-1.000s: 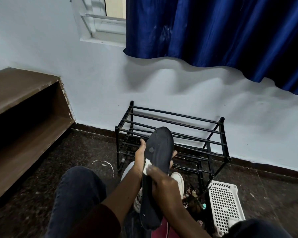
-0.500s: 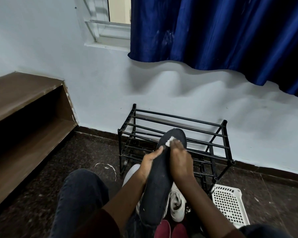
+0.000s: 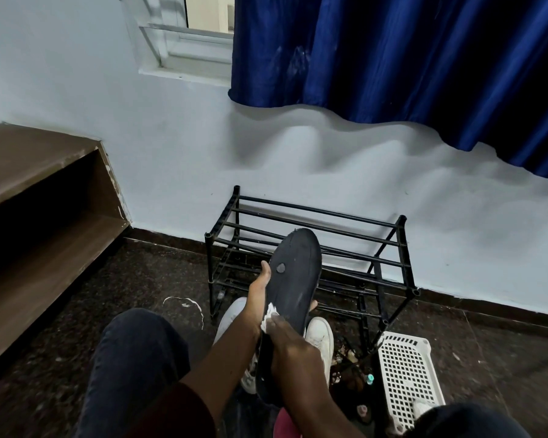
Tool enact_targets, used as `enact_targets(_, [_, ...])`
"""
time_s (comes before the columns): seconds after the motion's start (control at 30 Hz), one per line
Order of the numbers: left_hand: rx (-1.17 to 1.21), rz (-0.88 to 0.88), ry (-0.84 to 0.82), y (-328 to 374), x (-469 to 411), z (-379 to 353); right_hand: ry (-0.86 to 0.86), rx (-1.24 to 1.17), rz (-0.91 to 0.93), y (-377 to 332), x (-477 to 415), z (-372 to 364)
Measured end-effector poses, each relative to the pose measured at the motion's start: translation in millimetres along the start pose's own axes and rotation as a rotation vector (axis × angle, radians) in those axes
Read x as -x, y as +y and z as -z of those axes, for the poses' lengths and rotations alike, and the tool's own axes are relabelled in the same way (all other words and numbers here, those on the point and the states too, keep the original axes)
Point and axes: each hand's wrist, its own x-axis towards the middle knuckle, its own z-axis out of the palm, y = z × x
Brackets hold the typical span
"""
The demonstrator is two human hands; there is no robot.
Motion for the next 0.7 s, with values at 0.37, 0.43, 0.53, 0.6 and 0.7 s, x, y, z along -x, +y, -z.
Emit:
enact_targets(0.37, [-0.067,0.114,-0.108,0,16,-2,0.087,0.255,-0.082,19,-79,36])
enact_targets(0.43, [-0.008,0.126,-0.147,-2,16,0,0.122,0.269,-0.026,18,-85,36])
enact_targets(0.53, [0.059,0.136,-0.161,-1,11,3,0.113,0.252,-0.017,7,-75,26])
enact_targets(0.6, [0.156,0.171,-0.179,1,8,4,0.095,0.214,-0.047,1,-59,18])
enact_targets(0.7, [0.218,0.169,-0.177,6,4,6,0.045,0.055,-0.031,-1,-26,1])
